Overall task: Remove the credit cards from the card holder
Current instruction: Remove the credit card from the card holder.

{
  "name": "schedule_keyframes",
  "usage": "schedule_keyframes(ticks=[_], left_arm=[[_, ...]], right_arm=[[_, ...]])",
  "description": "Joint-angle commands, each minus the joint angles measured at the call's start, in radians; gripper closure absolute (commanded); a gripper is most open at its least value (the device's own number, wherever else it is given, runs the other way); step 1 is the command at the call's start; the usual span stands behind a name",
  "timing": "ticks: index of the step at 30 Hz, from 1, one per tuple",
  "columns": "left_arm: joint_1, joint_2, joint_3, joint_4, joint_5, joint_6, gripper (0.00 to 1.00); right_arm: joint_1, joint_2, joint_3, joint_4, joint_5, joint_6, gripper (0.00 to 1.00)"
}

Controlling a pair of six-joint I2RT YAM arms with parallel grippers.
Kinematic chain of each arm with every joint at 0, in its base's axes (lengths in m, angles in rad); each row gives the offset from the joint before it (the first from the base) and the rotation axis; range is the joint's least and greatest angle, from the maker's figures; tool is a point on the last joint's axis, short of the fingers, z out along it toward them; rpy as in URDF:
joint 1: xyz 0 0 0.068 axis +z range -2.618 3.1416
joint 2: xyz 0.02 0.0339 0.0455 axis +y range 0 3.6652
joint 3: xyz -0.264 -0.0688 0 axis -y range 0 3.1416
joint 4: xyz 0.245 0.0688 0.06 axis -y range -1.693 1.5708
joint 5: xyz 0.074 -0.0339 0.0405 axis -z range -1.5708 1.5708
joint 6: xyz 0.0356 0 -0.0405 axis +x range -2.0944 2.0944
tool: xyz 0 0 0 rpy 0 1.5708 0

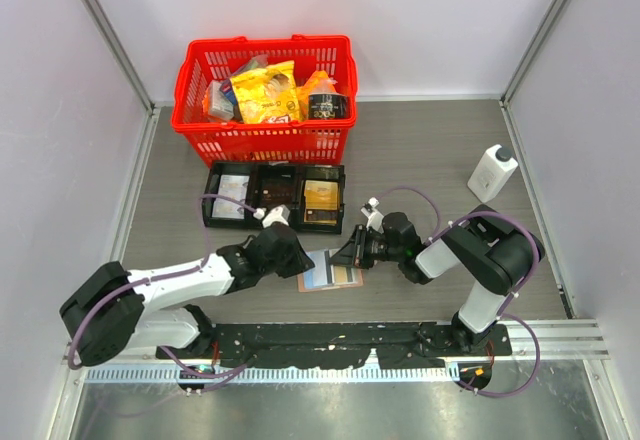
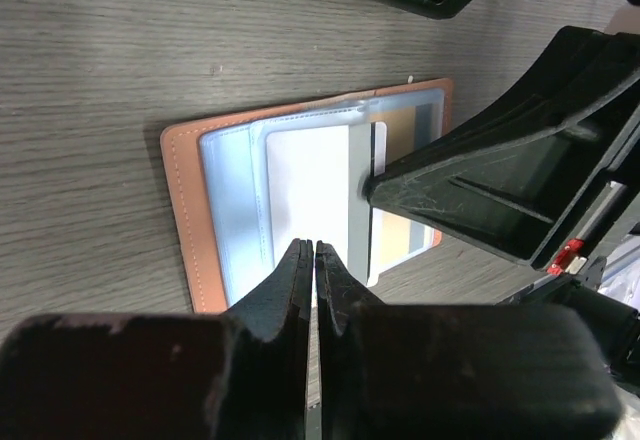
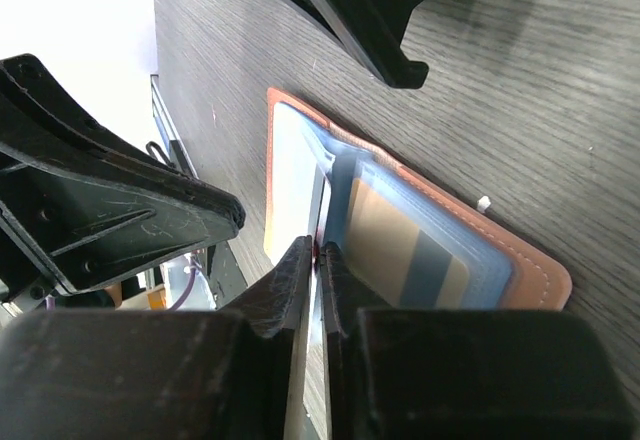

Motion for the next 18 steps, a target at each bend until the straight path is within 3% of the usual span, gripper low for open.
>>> schedule_keyframes(ticks=[1,7,14,18], left_arm=[[0.008,0.056,0.05,0.031,-0.004,0.035,0.93],[0.018,0.121,0.047,0.038,0.007,0.029,0.94],[0.019,0.142,0.024,0.008,0.0,0.01,0.95],[0.019,0.133,0.003,0.001,-0.001,-0.01,0.96]], right_arm=[[-0.003,-0.016,0.012,0.051,-0.016,-0.001,0.85],[-0.003,-0.018,0.007,0.077,-0.023,0.011,0.78],[-0.003,-0.023,0.01,0.087,-0.019,0.026,0.77],[0.009,-0.078,0.064,-0.185,0.068,-0.055,0.73]])
